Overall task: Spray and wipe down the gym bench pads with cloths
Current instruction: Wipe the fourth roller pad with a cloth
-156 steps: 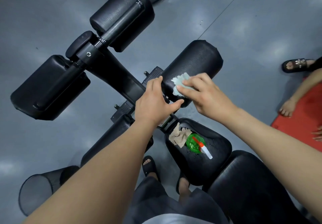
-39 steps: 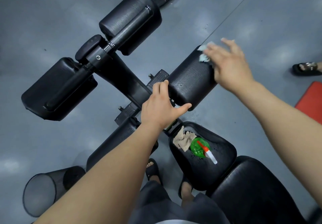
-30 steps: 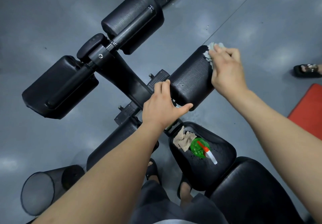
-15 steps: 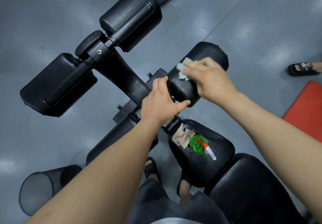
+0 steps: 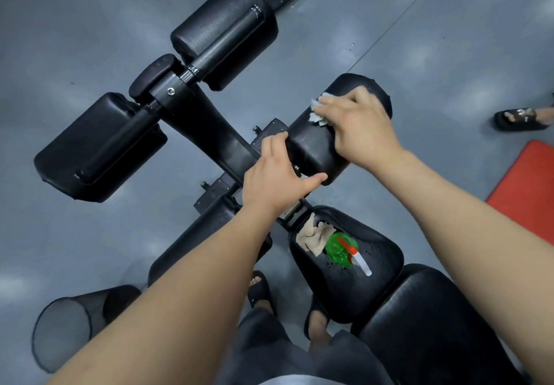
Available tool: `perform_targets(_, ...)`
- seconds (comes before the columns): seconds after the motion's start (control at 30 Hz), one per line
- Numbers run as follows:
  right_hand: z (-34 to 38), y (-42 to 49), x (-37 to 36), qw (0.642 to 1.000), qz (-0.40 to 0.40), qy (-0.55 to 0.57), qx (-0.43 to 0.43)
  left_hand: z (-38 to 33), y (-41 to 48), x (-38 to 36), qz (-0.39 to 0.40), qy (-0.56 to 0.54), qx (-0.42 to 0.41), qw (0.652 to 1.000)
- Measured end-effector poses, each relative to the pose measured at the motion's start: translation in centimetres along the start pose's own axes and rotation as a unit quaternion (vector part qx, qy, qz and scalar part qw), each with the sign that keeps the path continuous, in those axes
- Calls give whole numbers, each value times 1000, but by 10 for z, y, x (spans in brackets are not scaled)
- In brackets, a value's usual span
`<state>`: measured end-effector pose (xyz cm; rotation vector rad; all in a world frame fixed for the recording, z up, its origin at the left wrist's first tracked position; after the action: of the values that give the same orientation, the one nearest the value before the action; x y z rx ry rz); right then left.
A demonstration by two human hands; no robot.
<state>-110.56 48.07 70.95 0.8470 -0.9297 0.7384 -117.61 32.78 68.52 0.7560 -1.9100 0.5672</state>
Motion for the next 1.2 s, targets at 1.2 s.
perform_targets(1.2, -129, -21, -8, 920, -65, 195, -334, -4, 0, 2, -7, 8, -10, 1000)
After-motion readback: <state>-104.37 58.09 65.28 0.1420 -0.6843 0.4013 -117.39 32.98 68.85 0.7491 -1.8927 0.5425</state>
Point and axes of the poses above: each hand's wrist, its own y-axis towards the middle knuckle, its own x-axis out of the back of the hand, z = x × y, the point moved 9 cm from there along y, towards the middle knuckle, and after that the axes turned 7 degrees about -z, right-handed, at the moved point
